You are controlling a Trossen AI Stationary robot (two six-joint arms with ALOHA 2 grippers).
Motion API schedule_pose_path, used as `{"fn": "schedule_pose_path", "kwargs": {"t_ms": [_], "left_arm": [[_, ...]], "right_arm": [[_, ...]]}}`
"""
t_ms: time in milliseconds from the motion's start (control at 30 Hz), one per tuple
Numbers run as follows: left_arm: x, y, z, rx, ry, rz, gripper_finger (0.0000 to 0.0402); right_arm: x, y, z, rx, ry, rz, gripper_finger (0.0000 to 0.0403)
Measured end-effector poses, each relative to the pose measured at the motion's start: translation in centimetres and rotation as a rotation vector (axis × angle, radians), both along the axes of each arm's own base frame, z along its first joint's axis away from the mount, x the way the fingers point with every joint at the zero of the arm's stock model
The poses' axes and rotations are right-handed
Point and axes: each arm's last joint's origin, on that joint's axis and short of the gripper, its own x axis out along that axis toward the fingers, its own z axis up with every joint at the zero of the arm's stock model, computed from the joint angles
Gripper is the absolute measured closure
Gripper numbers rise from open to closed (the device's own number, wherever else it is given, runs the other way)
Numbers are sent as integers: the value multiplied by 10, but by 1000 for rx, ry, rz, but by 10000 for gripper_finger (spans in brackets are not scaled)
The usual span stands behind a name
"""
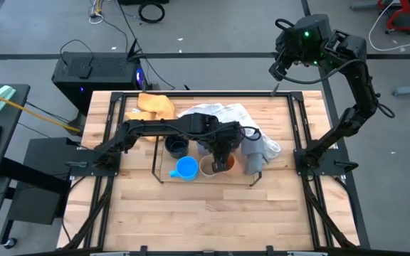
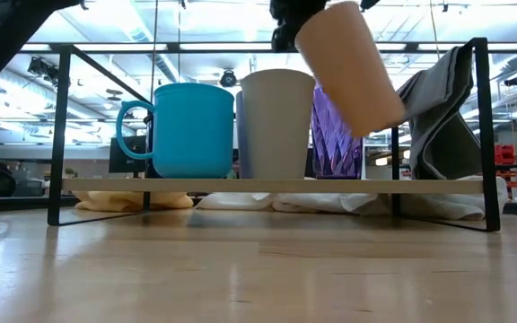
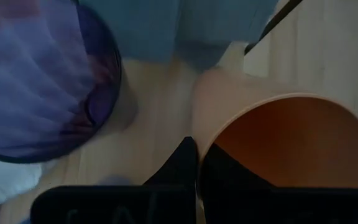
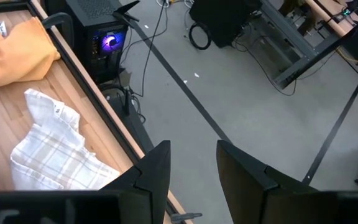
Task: Stack small to large cups/mugs on shelf
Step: Put the orange cup on the shelf
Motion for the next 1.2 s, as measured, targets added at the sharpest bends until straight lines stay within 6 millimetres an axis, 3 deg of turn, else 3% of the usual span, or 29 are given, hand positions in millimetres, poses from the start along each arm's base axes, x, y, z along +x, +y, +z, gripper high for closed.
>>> {"fn": "schedule_pose_path", "kwargs": {"t_ms": [233,467,567,700,867,1200], "left_arm": [[-10,2,49,-9,-256,5,392],[-38,2,119,-22,-593,-3,392],[-49,3,129,-4,-611,-10,392],[-54,4,115,5,-457,-4,392],[-44,-9,79,22,-237,-52,392],[-21,-23,44,70,-149,-92,392]], "right_arm": [[0,0,0,-3,4,4,266],[0,0,0,-4,6,5,266],[0,0,0,-4,7,5,266],[0,0,0,-4,7,5,266],[0,0,0,-3,7,5,266],[0,0,0,-2,5,3,266]]}}
